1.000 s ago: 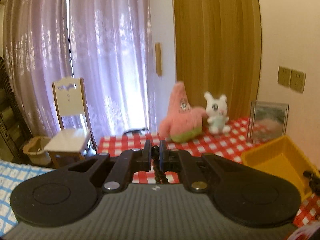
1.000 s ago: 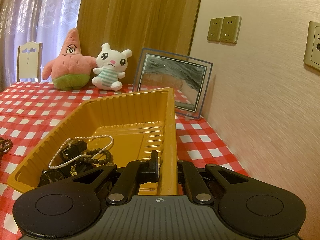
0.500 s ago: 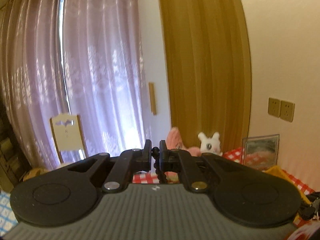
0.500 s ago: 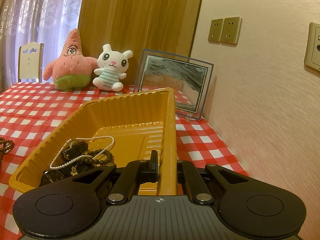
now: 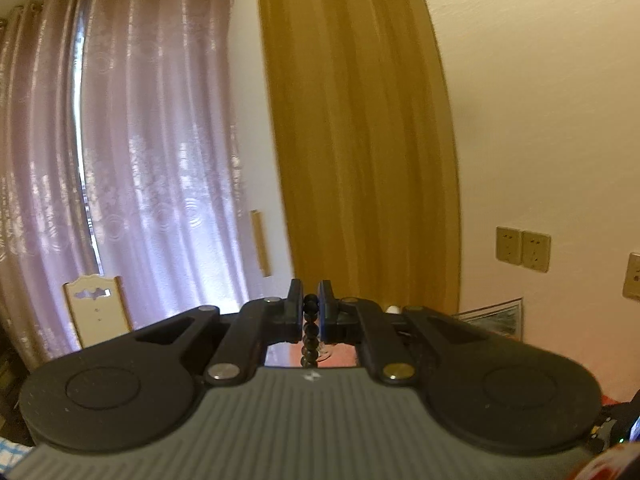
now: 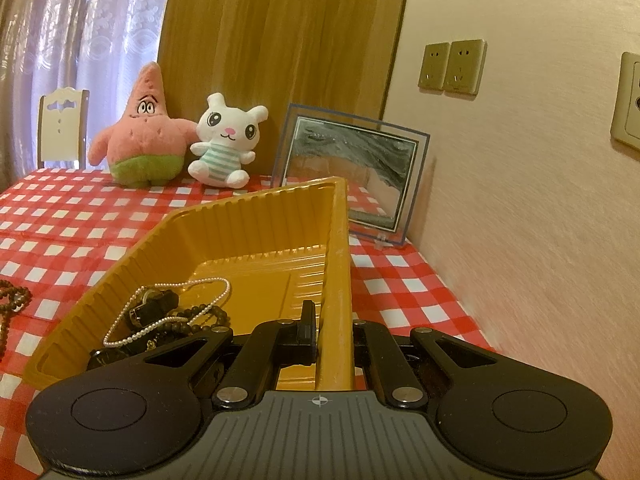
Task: Organize jewelry
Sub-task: 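Raise the dark bead strand high and lower it into the tray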
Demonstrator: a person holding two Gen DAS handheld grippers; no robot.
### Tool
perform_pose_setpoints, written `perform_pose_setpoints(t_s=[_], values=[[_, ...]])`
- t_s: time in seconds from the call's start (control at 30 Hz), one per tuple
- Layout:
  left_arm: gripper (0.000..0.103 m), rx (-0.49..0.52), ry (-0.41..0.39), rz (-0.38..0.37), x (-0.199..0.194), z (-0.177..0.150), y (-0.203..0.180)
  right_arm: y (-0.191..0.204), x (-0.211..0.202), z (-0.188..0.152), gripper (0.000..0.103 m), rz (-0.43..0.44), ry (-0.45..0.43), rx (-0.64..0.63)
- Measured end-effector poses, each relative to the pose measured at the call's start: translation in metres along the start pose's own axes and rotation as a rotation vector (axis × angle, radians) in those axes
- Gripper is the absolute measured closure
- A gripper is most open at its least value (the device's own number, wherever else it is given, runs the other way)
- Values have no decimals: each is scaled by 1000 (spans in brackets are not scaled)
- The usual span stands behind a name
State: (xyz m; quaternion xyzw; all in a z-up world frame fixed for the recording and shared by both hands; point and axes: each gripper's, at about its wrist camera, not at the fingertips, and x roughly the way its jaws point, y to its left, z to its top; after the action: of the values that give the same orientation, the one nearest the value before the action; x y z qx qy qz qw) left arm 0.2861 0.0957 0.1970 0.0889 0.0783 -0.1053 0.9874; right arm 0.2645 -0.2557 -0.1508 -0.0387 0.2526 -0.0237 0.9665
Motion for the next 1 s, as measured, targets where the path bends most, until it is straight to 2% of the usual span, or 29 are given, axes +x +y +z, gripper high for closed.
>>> perform_pose_setpoints(t_s=[0.27,0.6,0.83,1.0], values=[[96,1,-26,-93,26,9,-21,0,0,3,98,4,-8,2],[96,-32,-90,-345,62,32,-75,-1,2,4,98,4,-9,14],[96,-59,-142,-458,79,47,-106,-2,2,4,98,4,-11,23],[96,-109,-111,-537,92,38,-124,-2,3,4,98,5,-11,27]])
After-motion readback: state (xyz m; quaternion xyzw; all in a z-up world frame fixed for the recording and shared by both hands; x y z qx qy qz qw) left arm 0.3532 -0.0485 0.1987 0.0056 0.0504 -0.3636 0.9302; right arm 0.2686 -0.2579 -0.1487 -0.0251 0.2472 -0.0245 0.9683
